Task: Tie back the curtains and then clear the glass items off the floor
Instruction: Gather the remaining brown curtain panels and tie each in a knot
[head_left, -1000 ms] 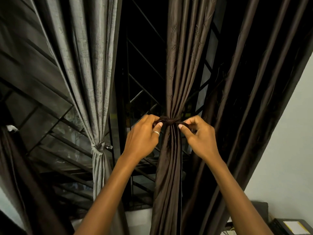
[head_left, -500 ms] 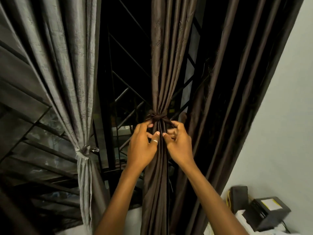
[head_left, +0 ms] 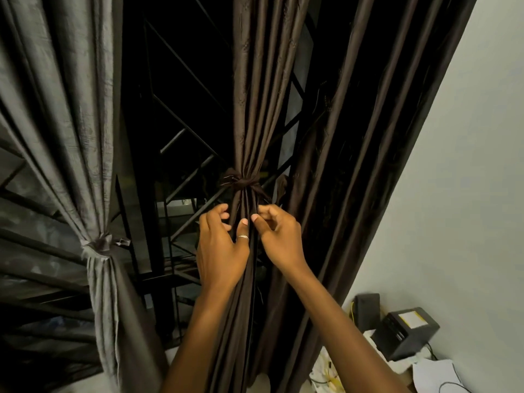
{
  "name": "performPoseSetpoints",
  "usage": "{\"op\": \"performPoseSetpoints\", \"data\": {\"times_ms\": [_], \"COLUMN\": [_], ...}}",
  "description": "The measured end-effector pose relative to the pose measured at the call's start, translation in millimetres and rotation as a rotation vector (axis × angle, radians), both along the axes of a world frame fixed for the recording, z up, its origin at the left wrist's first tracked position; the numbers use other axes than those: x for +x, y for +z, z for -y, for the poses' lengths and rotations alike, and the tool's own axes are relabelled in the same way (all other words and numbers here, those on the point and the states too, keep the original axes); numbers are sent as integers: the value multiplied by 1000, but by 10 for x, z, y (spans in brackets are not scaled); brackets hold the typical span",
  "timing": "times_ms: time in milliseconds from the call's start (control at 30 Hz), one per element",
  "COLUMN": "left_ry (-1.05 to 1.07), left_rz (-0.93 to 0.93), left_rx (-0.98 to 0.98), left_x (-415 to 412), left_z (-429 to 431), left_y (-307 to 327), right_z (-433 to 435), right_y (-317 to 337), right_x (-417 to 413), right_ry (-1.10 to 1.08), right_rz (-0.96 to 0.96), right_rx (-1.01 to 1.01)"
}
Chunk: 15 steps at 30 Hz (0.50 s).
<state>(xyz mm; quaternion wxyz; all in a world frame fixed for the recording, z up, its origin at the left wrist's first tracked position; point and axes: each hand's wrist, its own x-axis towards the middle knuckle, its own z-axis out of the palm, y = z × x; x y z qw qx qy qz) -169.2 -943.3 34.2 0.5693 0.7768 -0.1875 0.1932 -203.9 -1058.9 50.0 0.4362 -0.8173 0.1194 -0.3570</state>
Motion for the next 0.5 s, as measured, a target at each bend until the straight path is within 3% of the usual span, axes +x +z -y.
{"op": "performPoseSetpoints", "data": {"times_ms": [167, 367, 500], "left_ry": [-5, -43, -52], "left_rz": [21, 9, -15], "left_rx": [49, 95, 50], "left_x": [-84, -295, -394], "left_z": [175, 689, 1026], "left_y": [118, 150, 142], "right_z": [249, 905, 1323], "right_y": [-69, 70, 215], "right_x": [-66, -224, -138], "right_ry": [55, -361, -267], "right_rz": [18, 225, 80], "right_rx": [112, -46, -50]}}
